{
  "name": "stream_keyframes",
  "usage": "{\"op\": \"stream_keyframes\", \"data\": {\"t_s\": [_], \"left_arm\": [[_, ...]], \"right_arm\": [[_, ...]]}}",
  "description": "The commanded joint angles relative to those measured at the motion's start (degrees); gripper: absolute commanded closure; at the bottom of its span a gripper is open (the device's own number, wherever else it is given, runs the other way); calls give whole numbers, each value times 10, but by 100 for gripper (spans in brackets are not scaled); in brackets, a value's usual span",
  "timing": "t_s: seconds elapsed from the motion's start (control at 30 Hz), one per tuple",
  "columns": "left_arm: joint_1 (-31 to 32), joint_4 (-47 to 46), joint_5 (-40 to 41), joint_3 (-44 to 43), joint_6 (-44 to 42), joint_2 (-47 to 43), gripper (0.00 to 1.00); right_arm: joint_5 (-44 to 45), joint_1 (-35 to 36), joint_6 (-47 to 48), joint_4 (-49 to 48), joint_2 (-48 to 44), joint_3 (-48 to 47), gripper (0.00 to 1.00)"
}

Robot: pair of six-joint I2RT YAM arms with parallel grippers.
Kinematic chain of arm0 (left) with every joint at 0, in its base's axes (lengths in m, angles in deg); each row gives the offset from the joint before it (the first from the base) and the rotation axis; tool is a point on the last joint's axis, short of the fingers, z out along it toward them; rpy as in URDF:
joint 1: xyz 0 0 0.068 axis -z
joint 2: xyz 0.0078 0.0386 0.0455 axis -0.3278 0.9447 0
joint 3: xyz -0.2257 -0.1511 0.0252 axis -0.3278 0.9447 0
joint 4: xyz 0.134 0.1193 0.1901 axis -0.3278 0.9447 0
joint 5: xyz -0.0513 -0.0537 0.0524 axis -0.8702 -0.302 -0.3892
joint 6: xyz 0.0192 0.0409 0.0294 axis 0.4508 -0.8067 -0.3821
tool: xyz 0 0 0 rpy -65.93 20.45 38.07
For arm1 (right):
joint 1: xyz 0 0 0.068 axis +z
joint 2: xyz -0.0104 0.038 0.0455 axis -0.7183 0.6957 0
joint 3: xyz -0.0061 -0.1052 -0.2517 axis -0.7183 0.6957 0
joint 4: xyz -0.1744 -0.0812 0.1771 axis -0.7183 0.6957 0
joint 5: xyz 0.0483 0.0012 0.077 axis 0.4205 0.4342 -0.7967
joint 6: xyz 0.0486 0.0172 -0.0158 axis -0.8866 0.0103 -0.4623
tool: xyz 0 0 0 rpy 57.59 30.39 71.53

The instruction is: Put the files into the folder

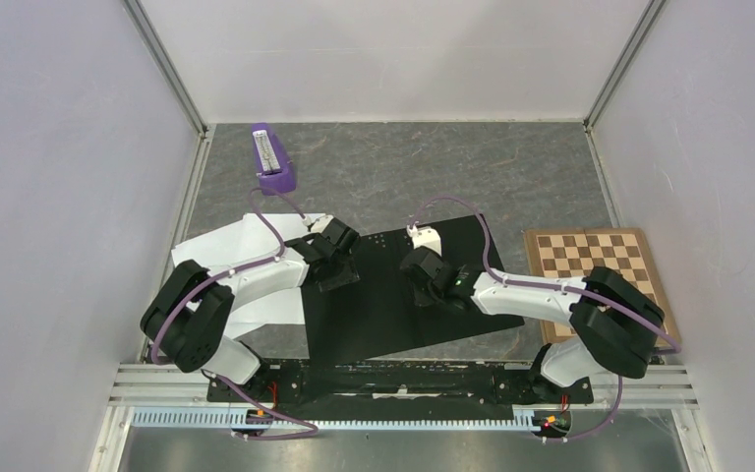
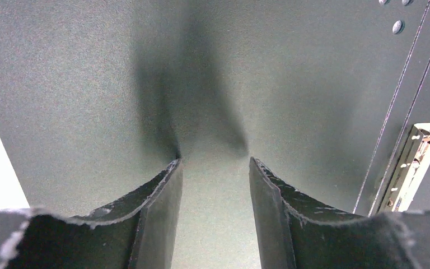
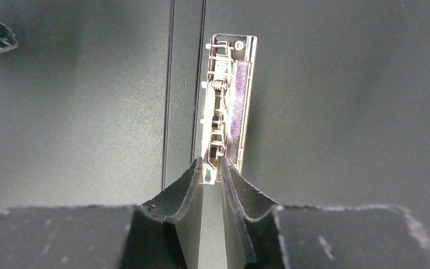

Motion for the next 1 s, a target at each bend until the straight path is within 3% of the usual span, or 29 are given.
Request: {"op": "stream_keyframes", "data": {"t_s": [0.0, 0.57, 0.97], "left_arm": [[2, 13, 43, 8, 33, 16, 46], [2, 17, 50, 6, 36, 30, 47], [3, 22, 53, 0, 35, 40, 47]], "right_arm": [[12, 5, 21, 3, 17, -21, 81], [19, 23, 19, 13, 28, -1, 91], [22, 34, 22, 21, 16, 5, 86]]}}
